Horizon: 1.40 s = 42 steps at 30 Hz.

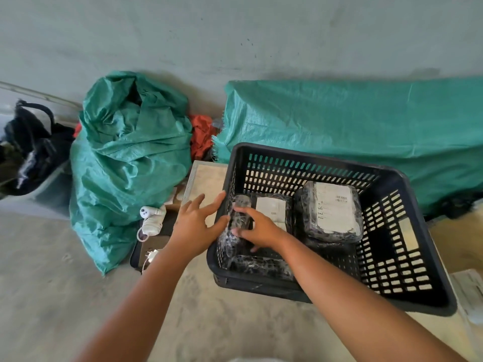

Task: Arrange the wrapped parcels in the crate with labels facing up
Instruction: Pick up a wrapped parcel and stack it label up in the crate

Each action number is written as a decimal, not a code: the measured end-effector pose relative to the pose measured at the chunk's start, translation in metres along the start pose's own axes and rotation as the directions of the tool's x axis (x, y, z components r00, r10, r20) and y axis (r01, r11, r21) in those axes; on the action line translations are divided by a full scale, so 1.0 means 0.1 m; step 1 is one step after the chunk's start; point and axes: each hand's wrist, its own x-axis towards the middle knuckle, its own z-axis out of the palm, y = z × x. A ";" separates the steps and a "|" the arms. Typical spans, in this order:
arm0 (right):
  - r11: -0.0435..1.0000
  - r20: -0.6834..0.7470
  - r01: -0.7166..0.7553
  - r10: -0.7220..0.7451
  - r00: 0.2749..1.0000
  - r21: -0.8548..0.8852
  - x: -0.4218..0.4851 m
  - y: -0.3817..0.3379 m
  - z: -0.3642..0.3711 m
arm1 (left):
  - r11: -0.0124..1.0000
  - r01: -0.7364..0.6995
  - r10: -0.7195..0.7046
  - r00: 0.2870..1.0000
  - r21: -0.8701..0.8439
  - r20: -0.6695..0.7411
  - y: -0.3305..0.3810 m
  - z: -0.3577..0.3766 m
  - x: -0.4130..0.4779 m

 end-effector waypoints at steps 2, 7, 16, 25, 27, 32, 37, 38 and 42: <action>0.997 -0.004 -0.080 0.080 0.997 0.020 0.01 0.01 -0.03 | 1.000 -0.012 0.012 1.000 -0.008 0.022 -0.04 0.00 0.03; 1.000 -0.270 0.006 0.001 0.963 0.027 0.06 0.05 0.04 | 0.995 -0.029 0.034 0.998 -0.094 0.053 -0.10 0.05 0.06; 0.999 -0.418 0.035 -0.019 0.908 0.030 -0.23 -0.06 -0.23 | 0.832 0.037 0.054 0.988 -0.553 0.147 -0.17 0.14 0.03; 0.965 -0.376 0.252 -0.207 0.903 0.075 -1.20 -0.58 -1.11 | 0.970 -0.027 0.014 0.998 -0.241 -0.055 0.26 0.04 -0.16; 0.957 -0.298 0.279 -0.245 0.923 0.079 -1.35 -0.69 -1.36 | 0.986 -0.126 0.113 0.986 -0.108 -0.121 0.49 0.00 -0.20; 0.917 -0.080 0.370 -0.362 0.929 0.146 -1.58 -0.88 -1.84 | 0.772 -0.296 0.329 0.943 -0.563 -0.045 1.07 -0.22 -0.21; 0.884 0.109 0.404 -0.437 0.893 0.235 -1.66 -0.92 -2.11 | 0.720 -0.225 0.413 0.899 -0.656 0.145 1.41 -0.39 -0.19; 0.879 0.132 0.412 -0.450 0.883 0.241 -1.66 -0.93 -2.14 | 0.697 -0.190 0.431 0.882 -0.692 0.192 1.45 -0.40 -0.20; 0.853 0.036 0.438 -0.466 0.884 0.284 -1.67 -0.93 -2.23 | 0.565 -0.125 0.447 0.877 -0.815 0.176 1.51 -0.33 -0.20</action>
